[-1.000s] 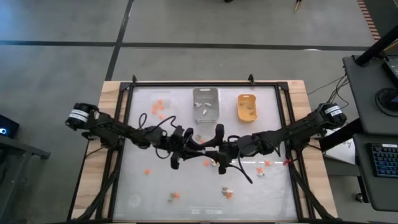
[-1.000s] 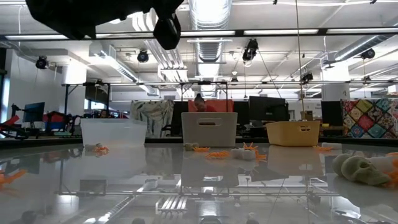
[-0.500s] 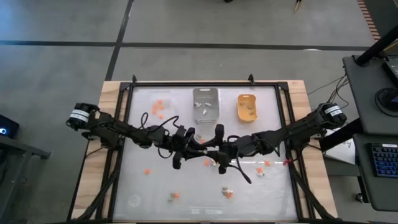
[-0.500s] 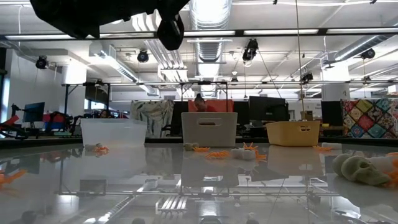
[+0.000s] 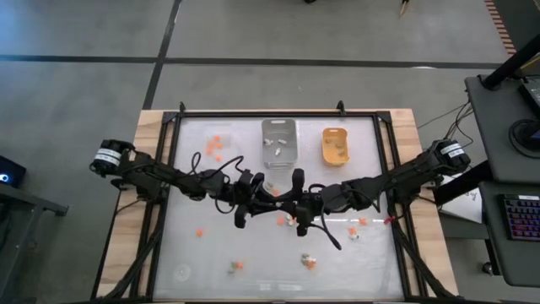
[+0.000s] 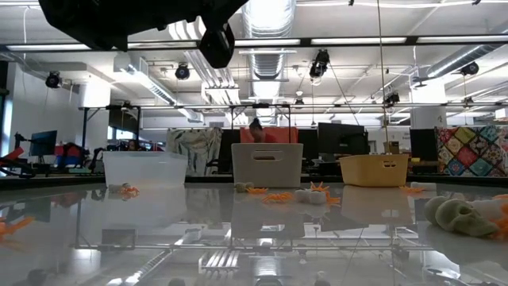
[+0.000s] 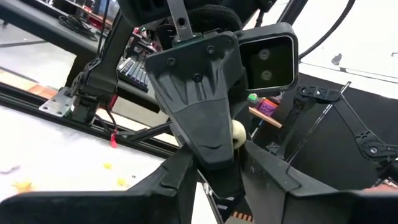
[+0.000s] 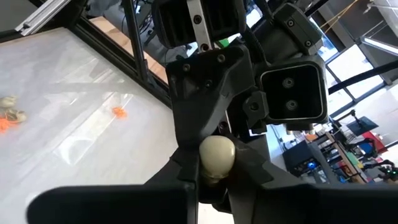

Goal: Sort Halloween decoration
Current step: Put the cream white skull toy into the yellow bin, then put the orange spider toy into the transparent white bin

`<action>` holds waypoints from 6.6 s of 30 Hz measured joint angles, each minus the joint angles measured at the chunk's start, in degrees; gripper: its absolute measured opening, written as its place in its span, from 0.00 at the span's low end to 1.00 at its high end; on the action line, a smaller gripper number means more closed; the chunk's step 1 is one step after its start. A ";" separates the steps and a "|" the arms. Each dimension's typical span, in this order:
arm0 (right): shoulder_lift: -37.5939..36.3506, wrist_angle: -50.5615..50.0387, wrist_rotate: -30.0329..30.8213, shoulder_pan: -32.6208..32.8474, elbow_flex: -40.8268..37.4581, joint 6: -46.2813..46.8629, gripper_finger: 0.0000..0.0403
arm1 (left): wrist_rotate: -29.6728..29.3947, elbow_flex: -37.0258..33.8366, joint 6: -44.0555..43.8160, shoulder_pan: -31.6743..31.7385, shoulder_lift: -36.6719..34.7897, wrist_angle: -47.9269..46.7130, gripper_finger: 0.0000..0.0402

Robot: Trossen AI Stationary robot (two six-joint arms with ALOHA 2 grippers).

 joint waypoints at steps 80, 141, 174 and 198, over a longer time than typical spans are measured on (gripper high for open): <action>-4.57 -68.84 -14.85 -16.74 3.82 82.47 0.34 | -11.18 -0.02 12.80 4.90 -13.60 -34.35 0.56; 11.70 -72.38 -15.65 -16.15 -0.13 83.71 0.02 | -13.43 -0.02 15.32 4.92 -13.60 -34.02 0.56; -4.48 4.67 -49.44 -15.26 -9.87 42.27 0.02 | -1.58 -0.02 25.80 -0.45 -5.77 -14.95 0.56; -2.32 4.61 -47.88 -15.76 -7.21 41.77 0.02 | 1.45 -0.04 23.14 -0.63 -1.89 -6.40 0.11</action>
